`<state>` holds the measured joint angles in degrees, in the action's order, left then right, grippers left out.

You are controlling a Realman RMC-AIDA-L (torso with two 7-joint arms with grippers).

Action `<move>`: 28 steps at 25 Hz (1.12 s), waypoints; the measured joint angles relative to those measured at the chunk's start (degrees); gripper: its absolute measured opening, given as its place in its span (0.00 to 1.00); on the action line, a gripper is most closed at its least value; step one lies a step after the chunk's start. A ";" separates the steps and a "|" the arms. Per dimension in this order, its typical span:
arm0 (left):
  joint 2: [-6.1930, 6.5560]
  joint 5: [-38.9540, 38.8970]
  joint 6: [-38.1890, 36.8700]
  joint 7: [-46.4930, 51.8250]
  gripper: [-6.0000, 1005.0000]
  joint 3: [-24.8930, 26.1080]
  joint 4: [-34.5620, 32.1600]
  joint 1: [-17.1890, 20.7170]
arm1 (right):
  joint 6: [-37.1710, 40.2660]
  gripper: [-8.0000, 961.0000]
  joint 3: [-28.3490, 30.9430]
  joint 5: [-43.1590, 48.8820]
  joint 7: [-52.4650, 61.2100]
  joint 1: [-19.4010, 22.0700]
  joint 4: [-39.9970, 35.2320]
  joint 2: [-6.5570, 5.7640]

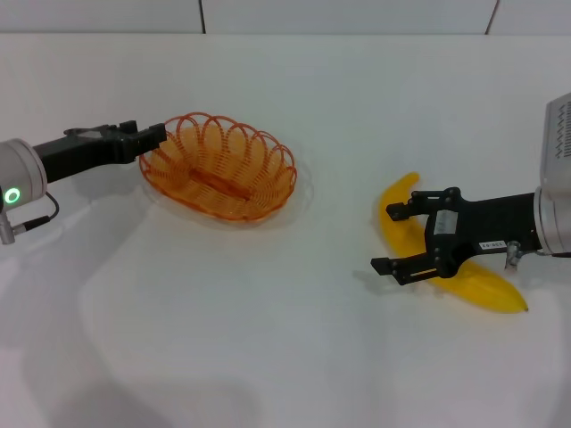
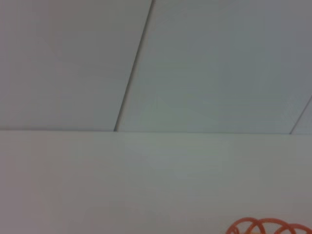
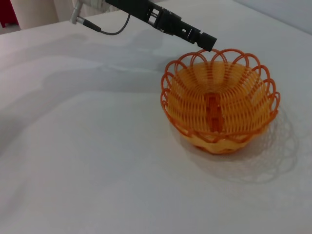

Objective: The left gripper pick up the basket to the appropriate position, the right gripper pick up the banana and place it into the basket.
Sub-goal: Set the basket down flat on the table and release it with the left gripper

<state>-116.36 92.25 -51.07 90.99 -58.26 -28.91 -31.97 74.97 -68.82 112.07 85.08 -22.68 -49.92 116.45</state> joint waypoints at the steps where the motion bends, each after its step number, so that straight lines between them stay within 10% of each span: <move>1: 0.00 0.51 -0.01 0.51 0.53 0.02 -0.44 -0.01 | 0.00 0.93 0.00 0.00 0.00 0.00 0.00 0.00; 28: 0.87 9.96 -1.11 9.38 0.53 -0.06 -2.29 -3.10 | -0.09 0.93 0.00 -0.01 0.51 -0.17 0.00 -0.09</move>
<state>-115.49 102.21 -52.18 100.37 -58.32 -31.20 -35.07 74.88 -68.82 112.06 85.59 -22.84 -49.92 116.36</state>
